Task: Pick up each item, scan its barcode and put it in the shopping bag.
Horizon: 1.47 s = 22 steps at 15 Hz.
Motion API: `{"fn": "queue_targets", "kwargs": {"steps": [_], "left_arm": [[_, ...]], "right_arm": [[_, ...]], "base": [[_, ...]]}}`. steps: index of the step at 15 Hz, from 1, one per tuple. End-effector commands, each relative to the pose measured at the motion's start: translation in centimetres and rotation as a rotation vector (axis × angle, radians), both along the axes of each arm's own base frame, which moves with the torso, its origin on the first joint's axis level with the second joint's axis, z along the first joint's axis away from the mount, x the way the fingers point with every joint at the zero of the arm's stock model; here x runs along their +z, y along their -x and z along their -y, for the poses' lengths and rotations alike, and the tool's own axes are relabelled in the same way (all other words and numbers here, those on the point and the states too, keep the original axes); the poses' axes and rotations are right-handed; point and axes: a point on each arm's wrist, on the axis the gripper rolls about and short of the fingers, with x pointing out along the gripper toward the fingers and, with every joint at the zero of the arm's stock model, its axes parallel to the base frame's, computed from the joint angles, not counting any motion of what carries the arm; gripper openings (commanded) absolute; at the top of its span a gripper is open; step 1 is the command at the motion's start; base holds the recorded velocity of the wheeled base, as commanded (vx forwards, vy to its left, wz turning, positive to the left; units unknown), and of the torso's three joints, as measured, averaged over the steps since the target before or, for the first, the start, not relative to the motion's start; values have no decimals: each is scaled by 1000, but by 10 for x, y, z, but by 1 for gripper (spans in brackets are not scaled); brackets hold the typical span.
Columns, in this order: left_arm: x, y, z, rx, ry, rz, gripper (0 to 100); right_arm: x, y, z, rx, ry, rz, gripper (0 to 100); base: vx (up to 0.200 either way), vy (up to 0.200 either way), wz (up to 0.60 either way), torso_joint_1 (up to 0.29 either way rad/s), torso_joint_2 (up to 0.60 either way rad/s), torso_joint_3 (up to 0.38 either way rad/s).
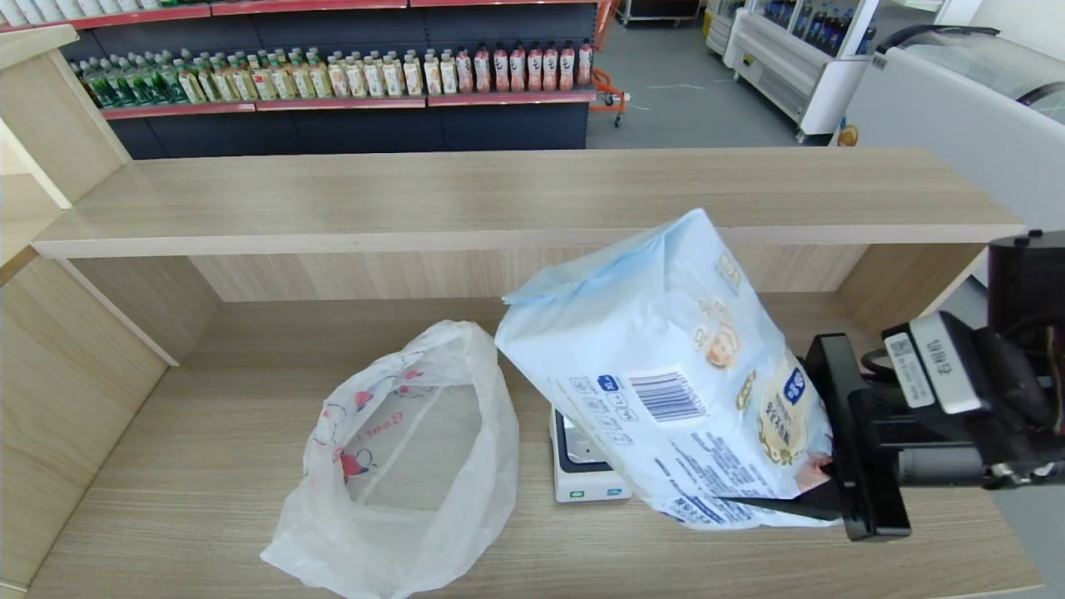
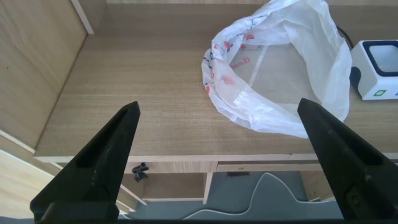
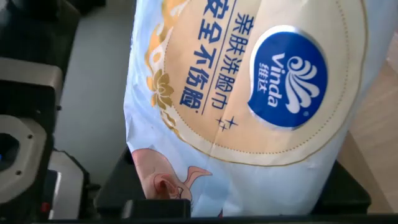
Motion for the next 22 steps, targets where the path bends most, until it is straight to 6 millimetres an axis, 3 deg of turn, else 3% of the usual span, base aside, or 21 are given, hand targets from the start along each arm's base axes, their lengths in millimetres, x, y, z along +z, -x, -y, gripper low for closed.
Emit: {"fn": "queue_targets", "kwargs": {"steps": [1,4,5,6,9,10,11,13,16,20,22], "left_arm": [[0,0,0,0,0,0,100],[0,0,0,-2,0,0,100],[0,0,0,0,0,0,100],[0,0,0,0,0,0,100],[0,0,0,0,0,0,100],[0,0,0,-2,0,0,100],[0,0,0,0,0,0,100],[0,0,0,0,0,0,100],[0,0,0,0,0,0,100],[0,0,0,-2,0,0,100],[0,0,0,0,0,0,100]], "right_arm": [[-16,-19,3,-70,64,7,0],[-13,-23,7,-162,143,140,0],[-4,-23,7,-213,113,111,0],[10,-17,8,-277,31,13,0],[54,27,-1,-607,-196,-370,0],[58,34,3,-689,-211,-428,0],[59,42,13,-855,-217,-479,0],[57,62,31,-1027,-266,-515,0],[45,94,53,-1019,-220,-478,0],[47,151,97,-1015,-161,-436,0],[43,165,109,-1046,-110,-328,0]], "base": [[0,0,0,0,0,0],[0,0,0,0,0,0],[0,0,0,0,0,0],[0,0,0,0,0,0],[0,0,0,0,0,0],[0,0,0,0,0,0],[0,0,0,0,0,0],[0,0,0,0,0,0],[0,0,0,0,0,0],[0,0,0,0,0,0],[0,0,0,0,0,0]]}}
